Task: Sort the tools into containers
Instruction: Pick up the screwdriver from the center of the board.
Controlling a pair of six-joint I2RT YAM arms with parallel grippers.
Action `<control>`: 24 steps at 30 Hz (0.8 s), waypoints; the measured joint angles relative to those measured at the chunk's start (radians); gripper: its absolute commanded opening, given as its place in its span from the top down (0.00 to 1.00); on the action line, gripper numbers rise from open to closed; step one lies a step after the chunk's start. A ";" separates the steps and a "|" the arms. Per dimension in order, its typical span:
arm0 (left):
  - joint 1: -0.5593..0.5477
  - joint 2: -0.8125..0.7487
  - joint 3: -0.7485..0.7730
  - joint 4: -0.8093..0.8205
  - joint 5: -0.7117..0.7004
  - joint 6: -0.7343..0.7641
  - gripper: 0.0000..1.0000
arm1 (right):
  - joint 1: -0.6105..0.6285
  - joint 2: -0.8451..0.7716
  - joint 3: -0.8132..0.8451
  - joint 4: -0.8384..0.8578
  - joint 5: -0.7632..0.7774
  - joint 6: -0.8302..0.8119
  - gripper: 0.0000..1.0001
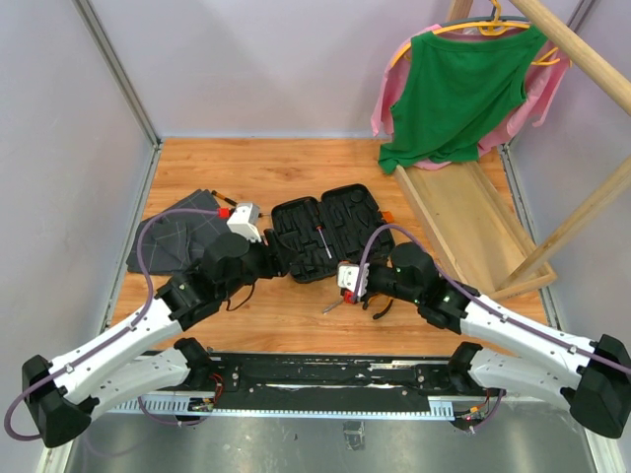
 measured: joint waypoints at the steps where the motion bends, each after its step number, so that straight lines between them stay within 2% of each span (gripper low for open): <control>1: 0.000 -0.005 0.002 -0.005 0.005 0.006 0.43 | 0.007 0.011 0.008 -0.013 0.001 -0.021 0.99; 13: -0.001 0.004 0.005 -0.030 0.201 0.079 0.39 | 0.040 0.050 0.047 -0.024 0.046 -0.353 0.99; 24: -0.001 0.002 0.005 -0.013 0.197 0.078 0.39 | 0.040 -0.021 -0.039 0.058 0.226 -0.381 0.99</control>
